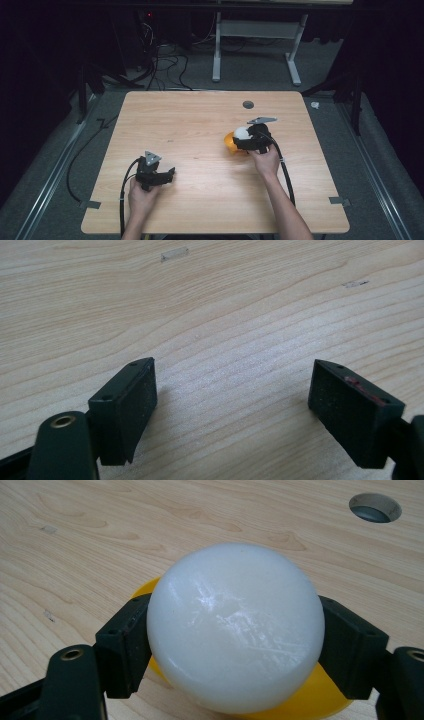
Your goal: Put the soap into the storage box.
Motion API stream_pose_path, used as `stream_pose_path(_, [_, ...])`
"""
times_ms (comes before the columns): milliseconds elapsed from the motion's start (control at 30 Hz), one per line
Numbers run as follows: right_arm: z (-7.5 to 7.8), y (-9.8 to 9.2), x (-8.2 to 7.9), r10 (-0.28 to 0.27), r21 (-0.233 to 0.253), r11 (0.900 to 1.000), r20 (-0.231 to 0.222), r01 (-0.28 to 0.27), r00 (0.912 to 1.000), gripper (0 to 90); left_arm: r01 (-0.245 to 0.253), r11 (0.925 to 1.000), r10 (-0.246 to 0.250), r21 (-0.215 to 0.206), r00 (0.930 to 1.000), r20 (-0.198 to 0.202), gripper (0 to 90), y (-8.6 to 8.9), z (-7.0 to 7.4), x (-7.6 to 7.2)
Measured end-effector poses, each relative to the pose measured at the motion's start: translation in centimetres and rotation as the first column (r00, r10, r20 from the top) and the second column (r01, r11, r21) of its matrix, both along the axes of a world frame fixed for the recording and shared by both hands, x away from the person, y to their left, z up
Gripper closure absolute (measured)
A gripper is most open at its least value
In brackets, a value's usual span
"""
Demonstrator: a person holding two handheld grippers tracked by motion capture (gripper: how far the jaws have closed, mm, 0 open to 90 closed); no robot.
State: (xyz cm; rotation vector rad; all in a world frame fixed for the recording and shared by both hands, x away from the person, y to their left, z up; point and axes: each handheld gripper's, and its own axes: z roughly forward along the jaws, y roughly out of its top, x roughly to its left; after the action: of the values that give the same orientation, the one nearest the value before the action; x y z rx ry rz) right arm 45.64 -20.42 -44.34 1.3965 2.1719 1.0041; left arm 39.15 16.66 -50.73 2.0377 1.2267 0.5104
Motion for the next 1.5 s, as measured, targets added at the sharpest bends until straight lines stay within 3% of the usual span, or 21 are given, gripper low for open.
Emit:
stream_pose_path(1067, [-1.9,0.3,0.9,-0.037,-0.044,0.998,-0.058,0.035,0.9976,24.5,0.000,1.0000,0.000,0.000,1.0000,0.000,20.1,0.0,0.0,0.0])
stream_pose_path(1267, [-1.9,0.2,0.8,-0.045,-0.027,0.999,-0.043,0.043,0.9981,24.0,0.000,1.0000,0.000,0.000,1.0000,0.000,20.1,0.0,0.0,0.0])
stream_pose_path(1500, [-0.9,-0.1,0.2,-0.044,-0.005,0.999,0.009,0.044,0.9990,23.8,0.000,1.0000,0.000,0.000,1.0000,0.000,20.1,0.0,0.0,0.0])
